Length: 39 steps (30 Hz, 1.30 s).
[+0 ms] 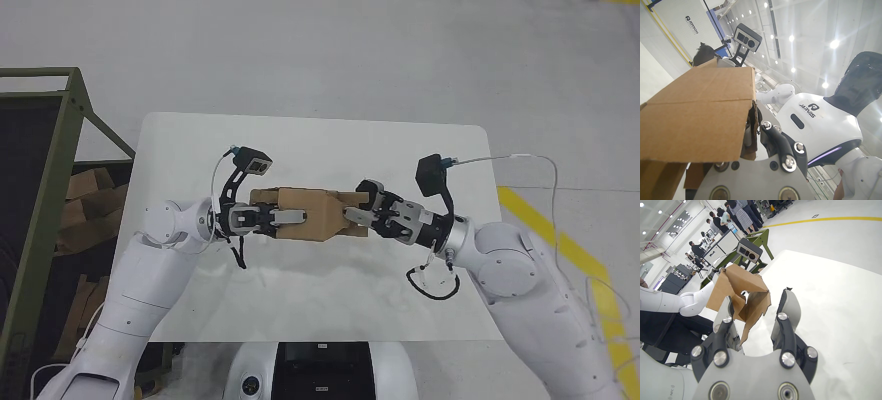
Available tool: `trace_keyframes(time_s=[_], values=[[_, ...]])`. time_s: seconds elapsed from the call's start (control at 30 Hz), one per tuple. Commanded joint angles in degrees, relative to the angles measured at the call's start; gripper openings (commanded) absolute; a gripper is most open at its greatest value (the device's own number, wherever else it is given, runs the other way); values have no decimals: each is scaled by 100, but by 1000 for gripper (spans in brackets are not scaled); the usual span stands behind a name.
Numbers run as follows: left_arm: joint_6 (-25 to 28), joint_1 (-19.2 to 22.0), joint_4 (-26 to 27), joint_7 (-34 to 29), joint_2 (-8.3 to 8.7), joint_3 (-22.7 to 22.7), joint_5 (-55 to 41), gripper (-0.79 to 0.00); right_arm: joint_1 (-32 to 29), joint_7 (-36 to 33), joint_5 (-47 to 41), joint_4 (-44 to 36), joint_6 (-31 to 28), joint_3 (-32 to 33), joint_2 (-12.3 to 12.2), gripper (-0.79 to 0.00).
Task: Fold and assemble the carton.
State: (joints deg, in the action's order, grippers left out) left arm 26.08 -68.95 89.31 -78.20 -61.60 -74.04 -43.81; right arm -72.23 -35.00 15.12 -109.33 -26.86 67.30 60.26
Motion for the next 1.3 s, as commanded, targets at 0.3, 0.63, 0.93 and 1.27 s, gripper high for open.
trace_keyframes(time_s=[0.3, 0.63, 0.93, 1.27], values=[[-6, 18, -22, -6, 16, 7, -2, -785, 114, -54, -174, 54, -119, -113, 23, -434], [15, 24, -31, 15, 27, 20, -1, -785, 169, -98, -243, 76, -200, -162, 33, -449], [33, 0, 20, 33, 40, 22, -1, -785, 194, -213, -251, 78, -171, -204, 34, -477], [52, -51, 78, 52, 57, 16, 4, -785, 226, -296, -279, 68, -169, -277, 41, -486]])
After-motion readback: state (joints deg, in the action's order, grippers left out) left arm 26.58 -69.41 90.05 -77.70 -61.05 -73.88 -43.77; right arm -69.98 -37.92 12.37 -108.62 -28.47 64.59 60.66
